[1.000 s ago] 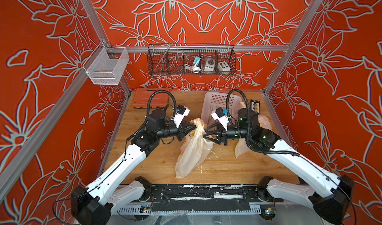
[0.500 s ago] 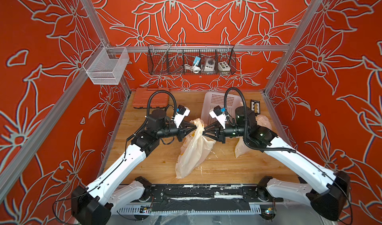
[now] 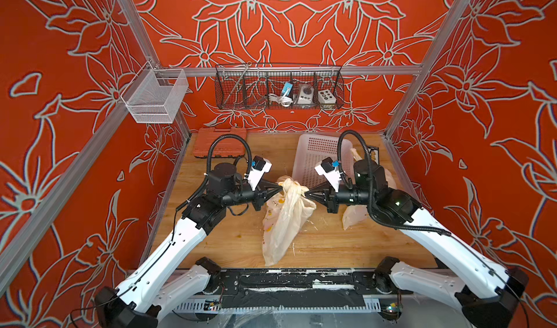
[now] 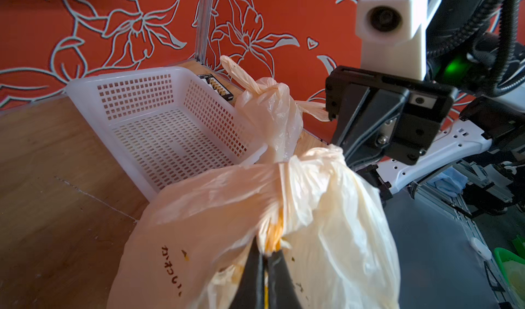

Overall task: Place the peach into a plastic bag & tie a knot
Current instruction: Tie the plastic bag at the center of the board.

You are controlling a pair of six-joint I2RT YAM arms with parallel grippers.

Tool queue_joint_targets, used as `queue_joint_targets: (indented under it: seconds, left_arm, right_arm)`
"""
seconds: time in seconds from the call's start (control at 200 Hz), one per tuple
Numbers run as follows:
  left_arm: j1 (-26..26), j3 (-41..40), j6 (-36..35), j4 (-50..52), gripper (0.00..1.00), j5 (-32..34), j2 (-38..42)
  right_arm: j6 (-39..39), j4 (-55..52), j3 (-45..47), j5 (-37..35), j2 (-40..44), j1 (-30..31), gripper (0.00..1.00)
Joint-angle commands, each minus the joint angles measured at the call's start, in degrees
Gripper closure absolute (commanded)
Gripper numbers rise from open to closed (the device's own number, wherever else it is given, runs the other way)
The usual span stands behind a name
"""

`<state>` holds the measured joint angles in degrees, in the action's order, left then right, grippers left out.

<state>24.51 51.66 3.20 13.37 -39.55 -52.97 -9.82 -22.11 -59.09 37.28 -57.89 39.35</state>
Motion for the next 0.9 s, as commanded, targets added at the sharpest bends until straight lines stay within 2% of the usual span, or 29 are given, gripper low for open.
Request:
queue_joint_targets:
  seconds: [0.0, 0.325, 0.515, 0.666, 0.896]
  left_arm:
    - [-1.64, 2.04, -1.75, 4.73, 1.0, 0.87, 2.39]
    - [-4.74, 1.28, -2.07, 11.85, 1.0, 2.7, 6.24]
    - [-4.74, 1.78, -0.49, 11.57, 1.0, 0.45, 5.07]
    - [-5.24, 2.62, -2.64, 16.32, 1.0, 4.96, 5.64]
    - [-5.18, 0.83, 4.93, 9.95, 1.0, -8.96, 3.95]
  right_arm:
    - [2.62, -6.27, 0.55, -3.81, 1.6, -1.8, 1.0]
    - [1.13, -9.88, 1.81, -8.51, 1.45, -3.47, 1.0]
    - [-0.7, -7.12, 1.25, -5.31, 0.26, -3.23, 1.0]
    - [0.85, -9.44, 1.74, -8.35, -0.11, -3.4, 1.0]
    - [-0.78, -6.52, 1.5, -4.22, -1.32, -3.07, 1.0]
